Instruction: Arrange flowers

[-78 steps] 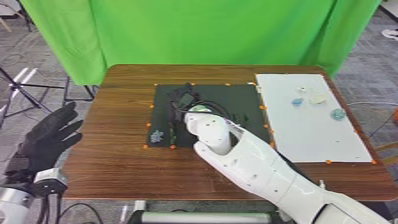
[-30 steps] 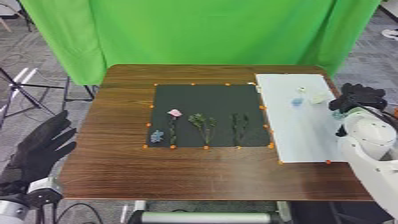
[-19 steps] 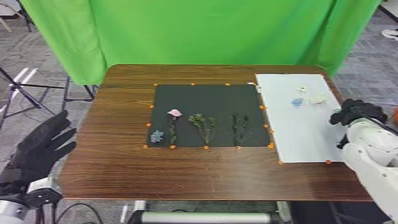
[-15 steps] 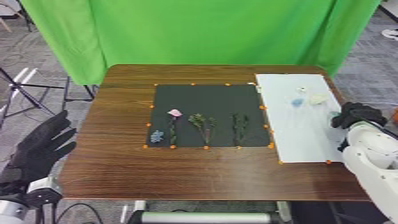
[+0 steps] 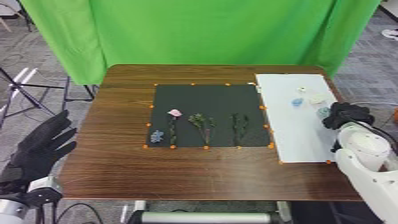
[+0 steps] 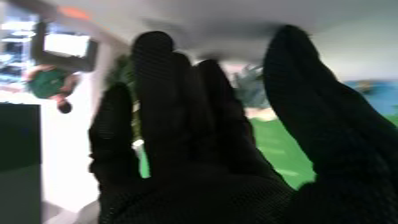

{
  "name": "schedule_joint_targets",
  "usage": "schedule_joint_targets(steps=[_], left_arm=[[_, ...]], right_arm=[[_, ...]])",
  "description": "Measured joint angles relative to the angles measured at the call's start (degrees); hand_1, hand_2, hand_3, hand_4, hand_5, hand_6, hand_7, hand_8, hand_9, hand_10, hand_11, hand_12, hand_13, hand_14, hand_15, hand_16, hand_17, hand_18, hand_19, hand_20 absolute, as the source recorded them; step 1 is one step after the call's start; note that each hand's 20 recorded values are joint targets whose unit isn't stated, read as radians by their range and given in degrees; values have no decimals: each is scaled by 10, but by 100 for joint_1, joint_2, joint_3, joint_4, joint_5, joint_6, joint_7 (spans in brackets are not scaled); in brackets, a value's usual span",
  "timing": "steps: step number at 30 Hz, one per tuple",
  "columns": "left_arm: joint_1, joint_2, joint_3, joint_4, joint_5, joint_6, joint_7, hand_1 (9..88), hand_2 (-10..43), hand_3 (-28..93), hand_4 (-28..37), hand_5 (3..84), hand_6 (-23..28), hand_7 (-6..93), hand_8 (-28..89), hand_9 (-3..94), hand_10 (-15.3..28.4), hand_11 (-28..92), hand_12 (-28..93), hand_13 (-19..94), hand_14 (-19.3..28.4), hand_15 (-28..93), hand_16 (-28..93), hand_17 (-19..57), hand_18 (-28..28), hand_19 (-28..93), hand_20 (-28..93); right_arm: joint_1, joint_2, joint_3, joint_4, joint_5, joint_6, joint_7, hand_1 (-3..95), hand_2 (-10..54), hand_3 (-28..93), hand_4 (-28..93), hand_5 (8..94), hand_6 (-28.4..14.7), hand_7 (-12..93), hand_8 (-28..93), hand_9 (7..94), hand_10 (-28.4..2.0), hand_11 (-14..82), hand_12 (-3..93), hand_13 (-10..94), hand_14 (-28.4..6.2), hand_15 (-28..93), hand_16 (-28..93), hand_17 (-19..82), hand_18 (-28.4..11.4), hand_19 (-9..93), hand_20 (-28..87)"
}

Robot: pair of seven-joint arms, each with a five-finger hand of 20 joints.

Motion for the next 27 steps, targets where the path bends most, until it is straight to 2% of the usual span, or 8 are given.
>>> schedule_joint_targets(steps=[3,8,14,18,20,22,24,27], left_arm=[[0,0,1,0,0,0,0,235,4,705,-283,211,3,194,-101,169,87,110,191,125,118,159,67,-125,179,354,98],[1,-4,3,0,0,1,0,235,3,706,-283,212,3,194,-101,170,87,109,190,125,118,158,66,-125,179,355,98],[4,-7,3,-1,0,3,2,236,3,705,-283,212,3,194,-101,170,87,110,190,125,118,159,67,-125,179,355,98],[6,-15,3,-3,0,6,2,235,3,706,-283,211,3,194,-101,170,88,111,190,125,118,158,67,-125,179,355,97],[7,-18,3,-4,0,6,3,236,4,705,-283,211,3,195,-101,170,87,112,190,126,119,160,68,-125,179,355,97],[10,-23,3,-6,0,7,6,236,4,705,-283,212,3,194,-101,170,87,112,190,126,119,161,68,-125,179,356,97],[13,-28,3,-7,1,8,7,236,4,705,-283,212,3,194,-101,170,88,112,190,126,119,163,67,-125,179,356,97],[14,-37,3,-8,1,11,7,236,5,705,-283,212,3,193,-101,170,87,111,189,126,119,163,67,-125,179,356,97]], right_arm=[[97,-43,-40,3,23,-5,-33,279,-95,879,-283,321,-69,353,-147,371,-136,314,256,484,-70,600,216,151,-191,742,519],[222,-104,-223,108,29,593,-42,279,-95,876,-283,318,-75,336,-140,374,-139,296,249,487,-70,598,210,157,-191,747,520],[270,-175,-275,152,27,675,-76,300,-95,874,-283,377,-45,382,-165,446,-125,352,249,549,-59,589,212,188,-195,763,520],[300,-199,-334,215,27,714,-150,365,-95,857,-282,485,-3,429,-193,567,-89,389,254,642,-37,565,274,224,-192,774,517],[330,-209,-398,277,19,795,-195,423,-95,799,-281,542,10,487,-69,674,-68,274,385,691,-28,533,330,244,-192,781,519],[356,-218,-443,334,-28,993,-260,460,-94,786,-281,592,20,503,-30,757,-59,208,462,719,-23,527,354,258,-192,787,521],[360,-229,-457,368,-66,1242,-355,484,-89,791,-282,651,27,510,-17,811,-56,206,496,750,-32,558,338,276,-192,797,527],[334,-251,-477,382,-76,1569,-519,490,-91,800,-283,673,27,509,-17,831,-56,208,501,761,-34,568,330,281,-192,800,528]])
